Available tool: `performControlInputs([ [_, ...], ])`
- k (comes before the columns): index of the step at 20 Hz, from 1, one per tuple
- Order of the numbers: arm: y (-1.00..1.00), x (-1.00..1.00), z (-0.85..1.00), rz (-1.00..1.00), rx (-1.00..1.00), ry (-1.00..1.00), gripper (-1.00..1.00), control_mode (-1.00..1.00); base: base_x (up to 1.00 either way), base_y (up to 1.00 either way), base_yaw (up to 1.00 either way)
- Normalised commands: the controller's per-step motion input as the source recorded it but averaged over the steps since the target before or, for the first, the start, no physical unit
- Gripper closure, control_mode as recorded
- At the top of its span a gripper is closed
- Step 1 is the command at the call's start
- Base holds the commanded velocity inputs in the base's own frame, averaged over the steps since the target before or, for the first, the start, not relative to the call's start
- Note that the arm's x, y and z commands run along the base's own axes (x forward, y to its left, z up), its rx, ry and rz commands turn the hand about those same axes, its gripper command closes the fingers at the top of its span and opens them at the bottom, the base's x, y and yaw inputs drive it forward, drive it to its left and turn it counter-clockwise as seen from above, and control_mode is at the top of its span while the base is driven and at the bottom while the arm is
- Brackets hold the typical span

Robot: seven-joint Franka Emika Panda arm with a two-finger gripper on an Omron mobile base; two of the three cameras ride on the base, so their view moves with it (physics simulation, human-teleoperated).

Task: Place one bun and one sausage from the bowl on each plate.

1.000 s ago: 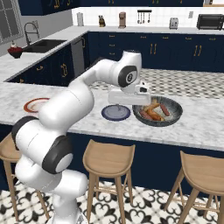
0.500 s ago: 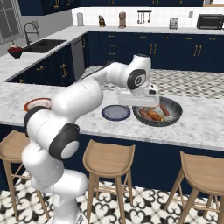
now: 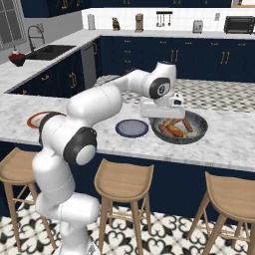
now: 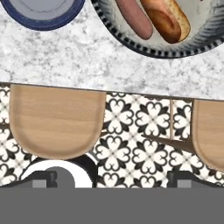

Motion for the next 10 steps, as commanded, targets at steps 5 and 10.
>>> performControlInputs([
  [5, -0.05, 0.42, -0.24, 0.00, 0.00, 0.00, -1.00, -1.00, 0.00, 0.00, 0.00],
  [10, -0.01, 0.25, -0.33, 0.00, 0.00, 0.00, -1.00, -1.00, 0.00, 0.00, 0.00],
])
